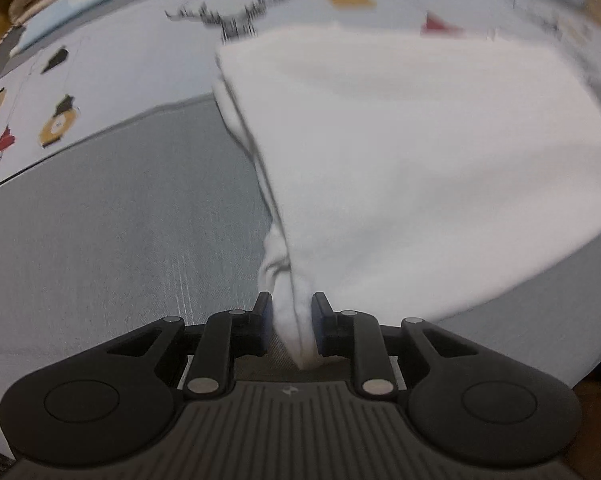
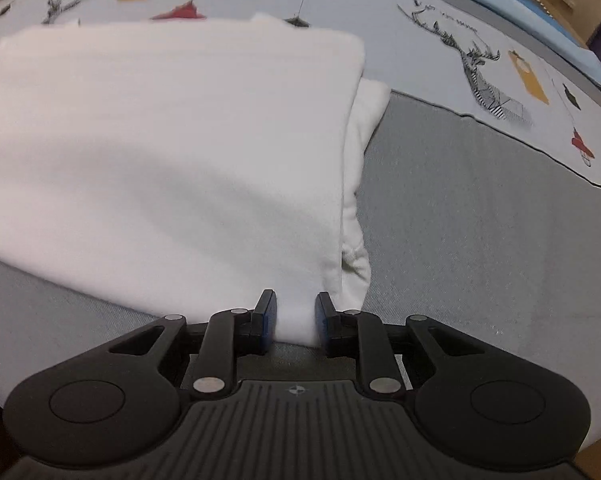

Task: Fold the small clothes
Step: 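Open both tools and lift them off the folded white shirt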

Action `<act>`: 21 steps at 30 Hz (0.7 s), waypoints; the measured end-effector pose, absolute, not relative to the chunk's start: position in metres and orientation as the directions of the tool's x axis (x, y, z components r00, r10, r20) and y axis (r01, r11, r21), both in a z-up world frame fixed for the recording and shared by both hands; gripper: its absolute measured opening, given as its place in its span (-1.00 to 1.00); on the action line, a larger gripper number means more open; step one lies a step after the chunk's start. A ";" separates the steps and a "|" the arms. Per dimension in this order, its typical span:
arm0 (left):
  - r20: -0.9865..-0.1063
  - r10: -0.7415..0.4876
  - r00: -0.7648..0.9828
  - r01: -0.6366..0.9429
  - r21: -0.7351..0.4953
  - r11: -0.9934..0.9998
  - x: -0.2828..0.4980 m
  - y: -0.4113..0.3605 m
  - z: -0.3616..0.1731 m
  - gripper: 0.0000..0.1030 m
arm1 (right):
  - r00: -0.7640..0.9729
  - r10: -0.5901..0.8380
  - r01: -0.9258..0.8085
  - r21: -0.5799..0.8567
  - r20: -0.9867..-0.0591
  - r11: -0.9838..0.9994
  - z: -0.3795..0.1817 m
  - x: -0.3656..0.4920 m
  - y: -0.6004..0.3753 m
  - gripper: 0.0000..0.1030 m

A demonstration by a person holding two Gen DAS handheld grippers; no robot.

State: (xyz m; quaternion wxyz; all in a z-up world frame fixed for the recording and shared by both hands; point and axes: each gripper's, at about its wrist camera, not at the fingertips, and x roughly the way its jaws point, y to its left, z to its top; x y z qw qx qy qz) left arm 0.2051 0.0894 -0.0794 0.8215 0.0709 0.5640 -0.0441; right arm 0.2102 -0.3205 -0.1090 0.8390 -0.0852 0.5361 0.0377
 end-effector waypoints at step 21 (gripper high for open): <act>-0.838 -0.010 0.546 0.030 0.008 1.000 0.201 0.110 -0.037 -0.25 | 0.838 -0.003 0.104 0.154 -0.546 0.983 0.011 0.156 -0.378 -0.35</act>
